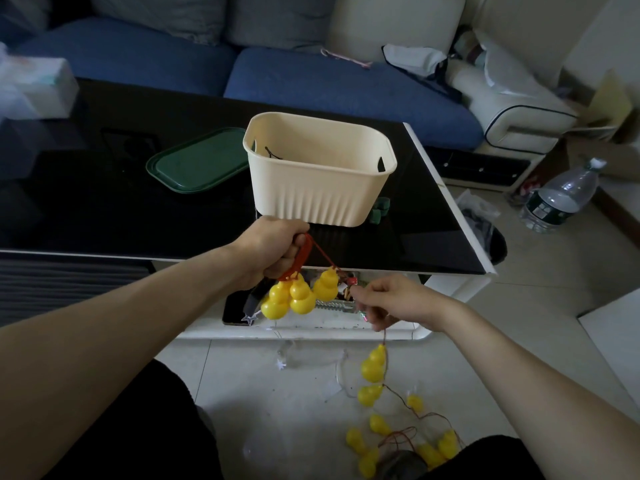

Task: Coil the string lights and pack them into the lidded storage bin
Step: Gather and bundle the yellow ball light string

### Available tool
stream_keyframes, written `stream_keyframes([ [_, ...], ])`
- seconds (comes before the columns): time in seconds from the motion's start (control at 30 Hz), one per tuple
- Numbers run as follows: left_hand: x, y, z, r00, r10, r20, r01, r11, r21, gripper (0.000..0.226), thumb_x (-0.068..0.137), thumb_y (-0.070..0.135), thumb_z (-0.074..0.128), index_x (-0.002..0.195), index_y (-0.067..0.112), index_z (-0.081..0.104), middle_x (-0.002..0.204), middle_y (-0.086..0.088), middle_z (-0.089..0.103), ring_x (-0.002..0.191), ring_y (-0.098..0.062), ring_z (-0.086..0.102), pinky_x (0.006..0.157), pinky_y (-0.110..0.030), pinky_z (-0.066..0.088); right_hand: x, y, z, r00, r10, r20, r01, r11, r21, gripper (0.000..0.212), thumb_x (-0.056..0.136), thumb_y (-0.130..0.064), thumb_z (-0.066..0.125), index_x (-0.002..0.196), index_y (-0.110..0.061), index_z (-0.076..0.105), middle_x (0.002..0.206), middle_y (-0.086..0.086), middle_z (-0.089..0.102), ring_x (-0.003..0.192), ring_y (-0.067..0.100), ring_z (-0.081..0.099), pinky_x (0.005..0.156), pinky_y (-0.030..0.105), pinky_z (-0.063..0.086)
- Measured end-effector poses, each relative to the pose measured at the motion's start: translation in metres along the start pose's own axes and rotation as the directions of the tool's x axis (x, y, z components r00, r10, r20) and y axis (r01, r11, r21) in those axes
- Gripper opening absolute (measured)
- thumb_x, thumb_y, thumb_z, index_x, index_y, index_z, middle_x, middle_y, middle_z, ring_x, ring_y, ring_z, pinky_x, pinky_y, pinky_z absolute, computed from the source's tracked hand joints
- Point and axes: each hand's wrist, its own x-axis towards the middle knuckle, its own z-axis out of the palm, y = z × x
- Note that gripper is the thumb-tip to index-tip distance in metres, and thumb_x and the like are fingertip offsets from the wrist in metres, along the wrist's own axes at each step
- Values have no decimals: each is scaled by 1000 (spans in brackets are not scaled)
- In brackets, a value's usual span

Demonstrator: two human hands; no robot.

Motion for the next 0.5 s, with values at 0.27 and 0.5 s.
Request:
stream_keyframes([
  [0.27, 1, 5, -1, 996, -64, 58, 79, 949, -306, 40, 103, 32, 32, 65, 20, 37, 48, 5, 21, 35, -11, 16, 39, -19, 12, 0, 8, -8, 968, -35, -250, 23, 998, -50, 44, 95, -42, 64, 75, -3, 64, 65, 6, 50, 55, 13, 45, 62, 33, 45],
  [0.5, 0, 3, 5, 994, -75, 74, 94, 948, -303, 33, 102, 19, 33, 73, 14, 46, 57, -3, 46, 41, -17, 45, 42, -22, 37, -12, -21, 6, 959, -204, -198, 180, 974, -135, 35, 89, -41, 73, 63, -19, 64, 48, -12, 43, 46, 3, 37, 51, 22, 33],
])
